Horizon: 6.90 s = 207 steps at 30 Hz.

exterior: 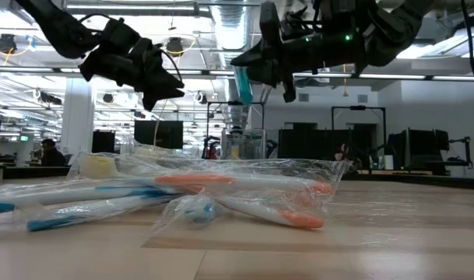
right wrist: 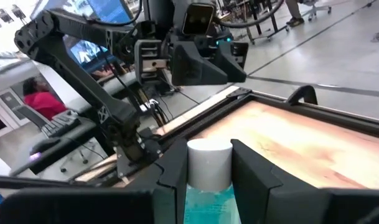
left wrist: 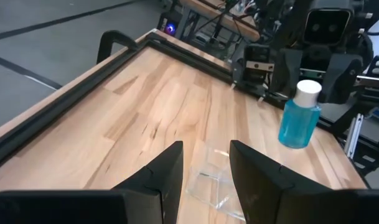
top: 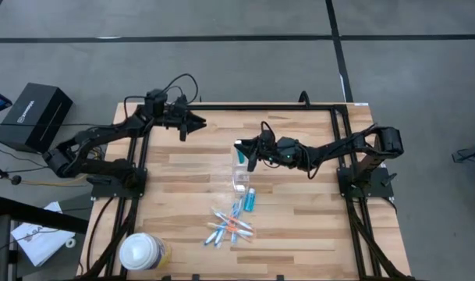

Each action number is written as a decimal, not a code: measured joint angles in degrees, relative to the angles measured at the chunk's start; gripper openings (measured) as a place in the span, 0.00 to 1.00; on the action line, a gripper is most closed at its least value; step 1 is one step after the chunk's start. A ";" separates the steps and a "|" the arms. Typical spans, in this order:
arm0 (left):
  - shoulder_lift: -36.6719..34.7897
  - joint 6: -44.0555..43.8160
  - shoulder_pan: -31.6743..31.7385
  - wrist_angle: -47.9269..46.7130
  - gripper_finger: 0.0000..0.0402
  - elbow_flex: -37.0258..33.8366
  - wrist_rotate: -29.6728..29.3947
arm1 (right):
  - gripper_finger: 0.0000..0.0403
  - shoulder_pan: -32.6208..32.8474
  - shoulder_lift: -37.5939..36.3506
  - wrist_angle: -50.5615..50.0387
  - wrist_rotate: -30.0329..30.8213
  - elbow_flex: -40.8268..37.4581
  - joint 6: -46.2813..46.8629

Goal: Pick & Place toothbrushing station
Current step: Put the right mouthwash into the middle section of the transparent organizer, then put the mouthwash into the middle section of the transparent organizer

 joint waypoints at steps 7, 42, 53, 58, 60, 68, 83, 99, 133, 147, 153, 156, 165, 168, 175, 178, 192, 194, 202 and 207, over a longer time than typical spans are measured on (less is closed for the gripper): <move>0.02 -1.60 -1.10 4.99 0.31 -2.20 -0.40 | 0.20 0.03 -0.02 0.30 -0.39 -1.74 -1.60; 0.00 2.36 -12.01 30.85 0.31 -10.77 -10.58 | 0.20 -0.04 14.82 30.50 -1.96 -6.46 -12.32; 0.00 3.72 -11.99 32.43 0.31 -15.58 -10.82 | 0.20 -0.15 19.70 32.11 -1.87 -5.06 -12.10; 0.00 3.75 -11.99 33.46 0.31 -16.29 -10.87 | 0.21 -0.13 19.76 29.87 -0.49 -5.18 -11.81; 0.00 3.75 -11.99 34.18 0.31 -16.48 -10.89 | 0.22 -0.13 19.76 29.51 0.67 -6.01 -11.58; 0.02 4.04 -11.99 34.69 0.31 -16.99 -10.89 | 0.21 -0.13 19.78 30.14 1.57 -7.63 -10.63; 0.01 4.11 -11.99 34.73 0.31 -16.99 -10.87 | 0.21 -0.13 19.76 27.93 1.57 -7.63 -10.85; 0.02 4.16 -11.99 34.21 0.31 -16.99 -10.40 | 0.21 0.09 19.75 27.72 2.86 -8.10 -11.28; 0.02 4.09 -11.77 34.31 0.31 -19.94 -10.76 | 0.32 2.93 19.67 40.14 7.15 -16.43 -12.18; 0.02 3.96 -11.77 34.31 0.31 -19.94 -10.71 | 0.13 2.98 19.71 40.19 7.15 -16.42 -12.29; 0.02 3.75 -11.77 34.92 0.31 -19.64 -10.62 | 0.13 2.24 18.76 40.17 7.10 -16.37 -12.50; 0.02 2.47 -11.77 35.09 0.31 -18.51 -10.24 | 0.12 1.21 15.85 40.16 5.11 -16.17 -13.55; 0.02 -3.45 -12.35 35.67 0.30 -7.14 -4.64 | 0.03 -1.85 -3.07 16.40 0.85 -10.35 -14.55; 0.02 -5.11 -12.63 34.53 0.28 -2.74 -3.84 | 0.01 -2.63 -10.14 2.32 -0.46 -5.50 -14.70; 0.07 -10.51 -12.60 28.77 0.24 4.88 -3.89 | 0.00 -4.43 -21.53 -21.46 -3.15 5.27 -13.55; 0.05 -15.64 -12.62 28.84 0.22 8.41 -3.87 | 0.02 -4.04 -24.71 -34.59 -3.73 9.87 -10.75; 0.02 -36.46 -12.79 28.55 0.35 17.77 3.16 | 0.23 3.25 -29.64 -77.77 -6.43 29.98 8.76; 0.02 -38.07 -12.90 26.63 0.37 17.74 7.75 | 0.24 5.57 -29.25 -80.85 -6.40 30.86 11.83; 0.02 -32.20 -12.91 8.34 0.37 17.70 21.27 | 0.26 15.23 -26.67 -84.02 -0.90 31.22 30.37; 0.02 -14.16 -12.96 -15.82 0.37 17.70 15.30 | 0.26 21.14 -22.40 -90.32 2.70 31.01 44.34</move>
